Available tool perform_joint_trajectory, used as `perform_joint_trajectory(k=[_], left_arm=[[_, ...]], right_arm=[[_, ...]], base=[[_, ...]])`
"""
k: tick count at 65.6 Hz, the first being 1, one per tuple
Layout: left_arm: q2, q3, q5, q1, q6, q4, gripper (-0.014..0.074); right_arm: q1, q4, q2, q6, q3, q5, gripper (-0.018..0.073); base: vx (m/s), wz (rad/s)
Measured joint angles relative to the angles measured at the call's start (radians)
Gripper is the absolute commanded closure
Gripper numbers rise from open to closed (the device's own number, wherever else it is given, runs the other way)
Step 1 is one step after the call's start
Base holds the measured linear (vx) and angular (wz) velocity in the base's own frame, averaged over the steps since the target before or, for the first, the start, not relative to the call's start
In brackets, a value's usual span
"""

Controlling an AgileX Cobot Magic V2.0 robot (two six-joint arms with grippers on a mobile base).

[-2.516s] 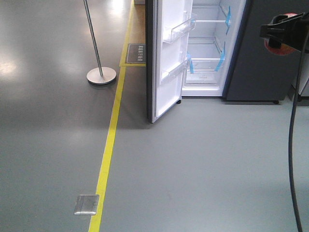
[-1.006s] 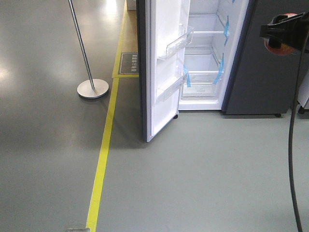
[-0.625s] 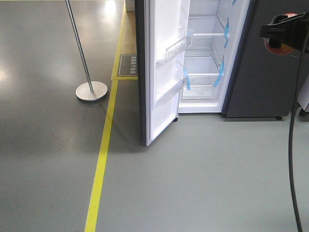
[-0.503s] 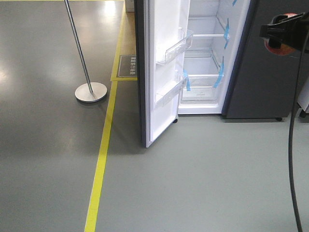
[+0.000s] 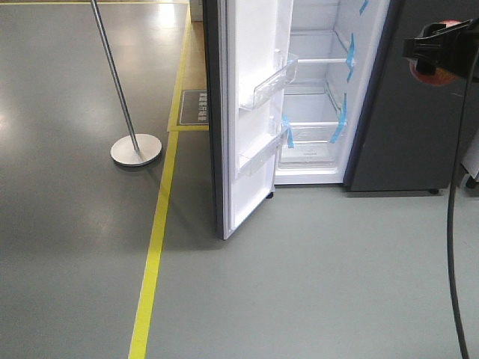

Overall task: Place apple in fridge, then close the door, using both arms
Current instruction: 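Drive closer to the refrigerator's open door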

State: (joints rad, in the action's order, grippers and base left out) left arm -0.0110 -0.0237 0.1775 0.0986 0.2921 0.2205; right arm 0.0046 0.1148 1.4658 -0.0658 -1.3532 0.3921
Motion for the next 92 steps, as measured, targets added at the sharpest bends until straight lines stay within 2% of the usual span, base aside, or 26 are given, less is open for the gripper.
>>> perform_joint_trajectory(k=[92], left_arm=[[0.0, 0.0, 0.0, 0.0, 0.0, 0.0, 0.0602]], right_arm=[[0.0, 0.0, 0.0, 0.0, 0.0, 0.0, 0.0345]], base=[[0.09, -0.02]])
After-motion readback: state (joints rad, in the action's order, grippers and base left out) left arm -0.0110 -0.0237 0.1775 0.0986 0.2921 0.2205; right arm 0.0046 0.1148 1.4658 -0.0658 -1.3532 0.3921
